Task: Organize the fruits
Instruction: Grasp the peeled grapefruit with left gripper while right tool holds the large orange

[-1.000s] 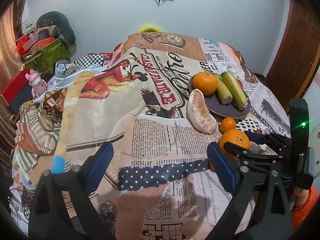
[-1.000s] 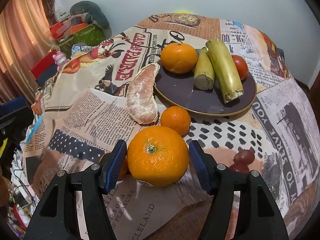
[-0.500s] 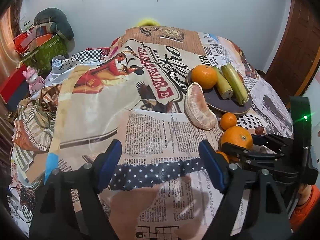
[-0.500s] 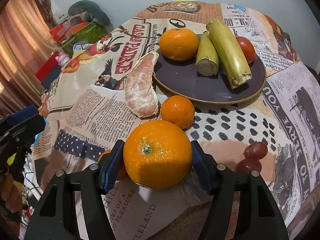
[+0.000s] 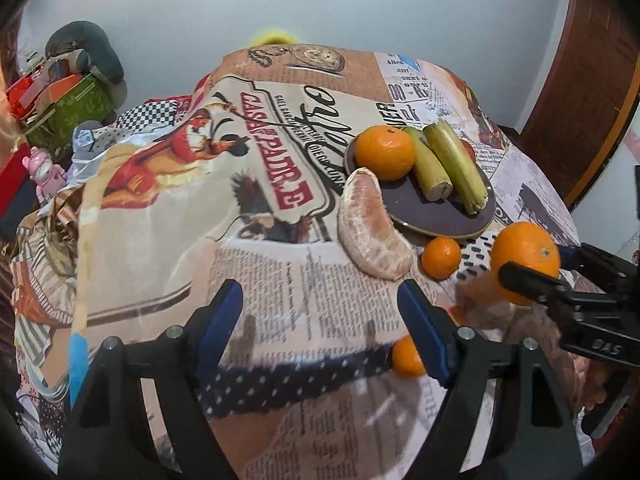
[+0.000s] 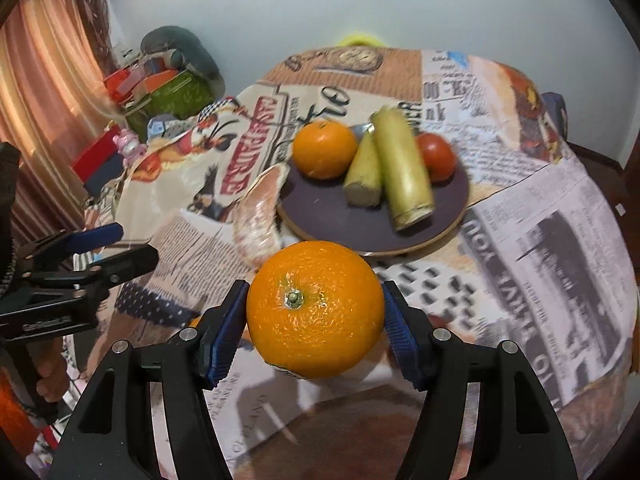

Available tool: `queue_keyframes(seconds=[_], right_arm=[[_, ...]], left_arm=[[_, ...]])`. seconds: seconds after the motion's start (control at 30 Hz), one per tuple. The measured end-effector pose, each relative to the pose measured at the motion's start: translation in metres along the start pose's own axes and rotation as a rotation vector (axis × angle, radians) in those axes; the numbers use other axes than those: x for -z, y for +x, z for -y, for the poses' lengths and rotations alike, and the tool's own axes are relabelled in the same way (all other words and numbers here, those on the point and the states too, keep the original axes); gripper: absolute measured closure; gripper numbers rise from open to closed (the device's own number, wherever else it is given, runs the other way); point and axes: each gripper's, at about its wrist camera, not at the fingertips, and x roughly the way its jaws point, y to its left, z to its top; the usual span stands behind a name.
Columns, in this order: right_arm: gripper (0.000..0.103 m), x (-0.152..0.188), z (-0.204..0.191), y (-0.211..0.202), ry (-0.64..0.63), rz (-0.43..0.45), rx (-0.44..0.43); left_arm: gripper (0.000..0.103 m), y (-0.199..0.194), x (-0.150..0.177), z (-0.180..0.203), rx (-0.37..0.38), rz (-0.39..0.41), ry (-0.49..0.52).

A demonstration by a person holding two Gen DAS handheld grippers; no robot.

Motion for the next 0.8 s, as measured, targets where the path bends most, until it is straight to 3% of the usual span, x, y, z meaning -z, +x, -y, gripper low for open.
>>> queue_keyframes(seconds=[0.23,0.3,0.4,0.67,0.8], right_arm=[[0.041,-0.006,0.022,-0.003,0.021,0.01,0.026],[0.041,-0.006,0.027,-0.003,0.028,0.01,0.027],[0.041,-0.008,0.033,0.0,0.032,0.009,0.029],[0.041,-0.011,0.041,0.006,0.034,0.01,0.019],[0.041,-0.011,0.042,0.009,0.032,0.008,0.006]], left_arm=[[0.023,0.036,-0.022,0.016,0.013,-0.037,0.03],[0.031,0.046,-0.026,0.019,0.025,-0.054,0.03],[0.035,0.064,-0.031,0.024,0.027,-0.075,0.04],[0.035,0.096,-0.038,0.029,0.066,-0.158,0.013],[0.029,0.102,-0.041,0.03,0.055,-0.168,0.004]])
